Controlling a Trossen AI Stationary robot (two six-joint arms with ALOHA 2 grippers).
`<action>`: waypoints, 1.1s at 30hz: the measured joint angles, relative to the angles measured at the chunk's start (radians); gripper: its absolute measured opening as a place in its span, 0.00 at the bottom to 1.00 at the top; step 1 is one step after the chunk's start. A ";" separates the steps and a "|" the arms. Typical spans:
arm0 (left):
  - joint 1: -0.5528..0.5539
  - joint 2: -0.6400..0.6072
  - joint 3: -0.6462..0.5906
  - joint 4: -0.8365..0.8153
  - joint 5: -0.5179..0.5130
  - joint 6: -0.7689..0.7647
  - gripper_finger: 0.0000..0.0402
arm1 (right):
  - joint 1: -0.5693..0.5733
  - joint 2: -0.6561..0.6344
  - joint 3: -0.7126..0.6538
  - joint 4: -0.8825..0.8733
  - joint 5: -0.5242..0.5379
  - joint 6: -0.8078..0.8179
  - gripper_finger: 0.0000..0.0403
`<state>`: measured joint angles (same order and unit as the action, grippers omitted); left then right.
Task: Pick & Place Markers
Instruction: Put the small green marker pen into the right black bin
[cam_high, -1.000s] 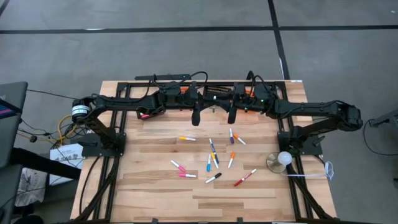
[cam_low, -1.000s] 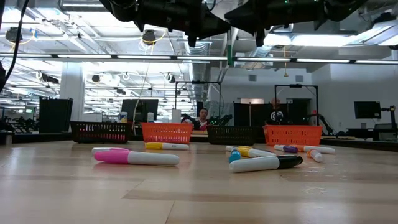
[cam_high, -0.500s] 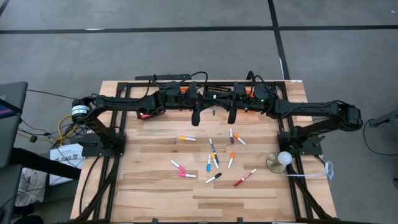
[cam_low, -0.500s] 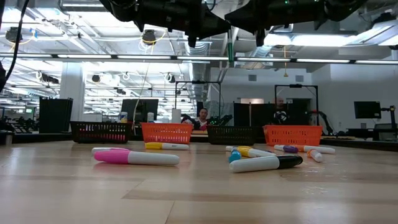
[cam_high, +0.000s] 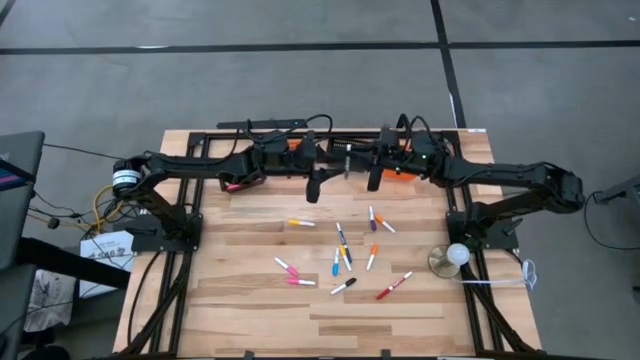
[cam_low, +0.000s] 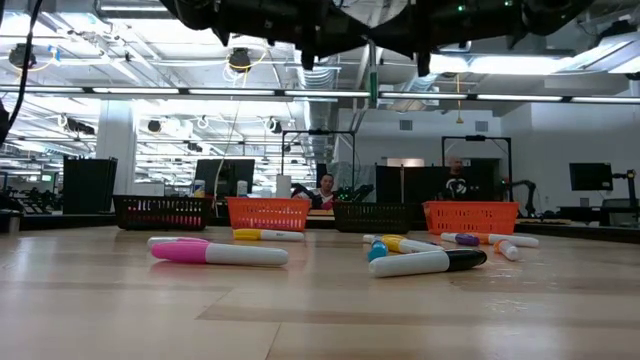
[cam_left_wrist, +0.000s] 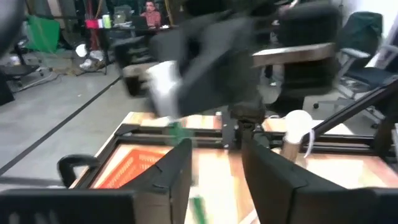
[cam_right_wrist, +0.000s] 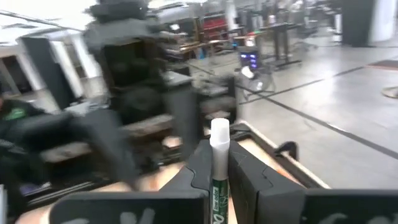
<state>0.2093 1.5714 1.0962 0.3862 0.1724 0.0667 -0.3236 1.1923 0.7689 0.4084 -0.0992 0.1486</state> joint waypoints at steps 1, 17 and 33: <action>-0.001 -0.009 0.000 -0.002 -0.001 0.003 0.37 | -0.008 -0.004 0.000 -0.007 0.001 0.000 0.04; 0.074 -0.127 0.000 -0.266 -0.059 -0.001 0.44 | -0.162 -0.190 0.000 -0.354 -0.003 -0.080 0.05; 0.071 -0.126 -0.165 -0.279 -0.068 -0.164 0.44 | -0.268 -0.203 0.022 -0.627 0.017 -0.187 0.05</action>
<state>0.2799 1.4456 0.9311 0.1069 0.1048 -0.0972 -0.5915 0.9890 0.7911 -0.2188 -0.0827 -0.0387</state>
